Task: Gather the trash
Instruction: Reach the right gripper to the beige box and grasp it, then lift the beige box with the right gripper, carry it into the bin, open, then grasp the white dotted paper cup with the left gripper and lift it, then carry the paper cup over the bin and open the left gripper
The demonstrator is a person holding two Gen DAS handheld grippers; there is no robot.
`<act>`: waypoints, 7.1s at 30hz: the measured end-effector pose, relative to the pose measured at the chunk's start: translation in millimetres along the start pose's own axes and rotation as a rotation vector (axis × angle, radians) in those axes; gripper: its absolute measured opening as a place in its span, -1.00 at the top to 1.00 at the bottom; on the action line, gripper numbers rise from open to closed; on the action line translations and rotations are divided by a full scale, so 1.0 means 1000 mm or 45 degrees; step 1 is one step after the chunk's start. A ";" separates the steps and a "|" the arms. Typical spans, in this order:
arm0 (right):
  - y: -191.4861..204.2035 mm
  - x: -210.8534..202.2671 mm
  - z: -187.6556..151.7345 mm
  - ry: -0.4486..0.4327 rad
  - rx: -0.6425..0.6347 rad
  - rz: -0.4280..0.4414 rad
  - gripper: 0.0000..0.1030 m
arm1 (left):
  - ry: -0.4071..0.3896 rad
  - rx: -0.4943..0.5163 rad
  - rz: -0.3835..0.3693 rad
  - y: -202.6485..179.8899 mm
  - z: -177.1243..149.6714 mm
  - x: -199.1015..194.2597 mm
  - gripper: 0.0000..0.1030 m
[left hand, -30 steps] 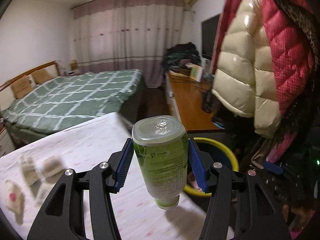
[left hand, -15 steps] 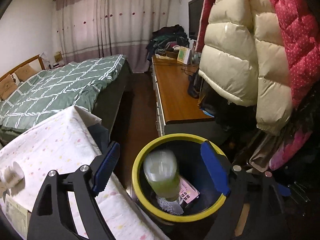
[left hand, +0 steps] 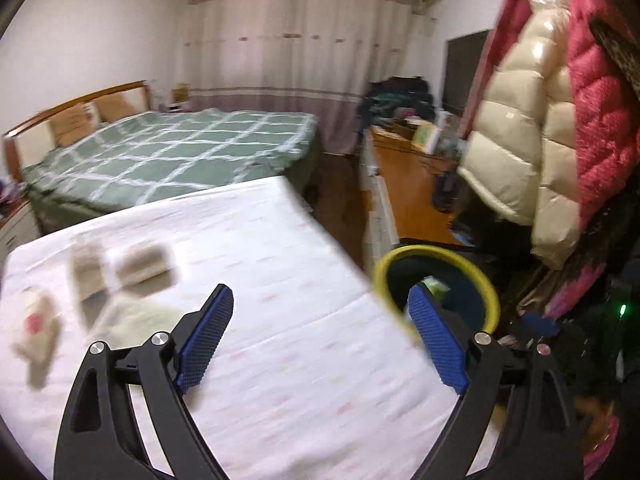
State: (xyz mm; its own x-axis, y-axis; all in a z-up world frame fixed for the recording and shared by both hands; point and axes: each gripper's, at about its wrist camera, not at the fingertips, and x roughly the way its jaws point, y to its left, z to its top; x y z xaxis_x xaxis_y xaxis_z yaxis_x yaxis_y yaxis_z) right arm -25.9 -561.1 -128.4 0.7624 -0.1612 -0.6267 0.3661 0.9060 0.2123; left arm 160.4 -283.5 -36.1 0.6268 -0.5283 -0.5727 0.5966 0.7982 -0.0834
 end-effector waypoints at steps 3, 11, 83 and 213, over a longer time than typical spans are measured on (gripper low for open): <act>0.020 0.007 0.006 0.014 -0.041 0.036 -0.03 | 0.002 -0.072 0.103 0.042 -0.017 -0.026 -0.71; 0.100 0.032 0.029 0.056 -0.186 0.157 -0.03 | -0.015 -0.185 0.359 0.136 -0.064 -0.081 -0.72; 0.350 0.098 -0.006 0.263 -0.442 0.366 -0.33 | -0.187 -0.462 0.543 0.285 -0.103 -0.076 -0.80; -0.030 -0.065 -0.001 -0.289 0.272 -0.422 -0.42 | 0.392 0.258 -0.465 -0.169 0.051 0.187 -0.20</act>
State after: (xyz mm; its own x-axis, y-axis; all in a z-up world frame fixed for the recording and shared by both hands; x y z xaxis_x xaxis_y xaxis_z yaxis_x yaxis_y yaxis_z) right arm -86.8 -577.2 -95.1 0.6745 -0.5324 -0.5115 0.6938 0.6938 0.1928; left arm 202.4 -531.5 -87.9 0.2009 -0.6279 -0.7519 0.8532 0.4893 -0.1806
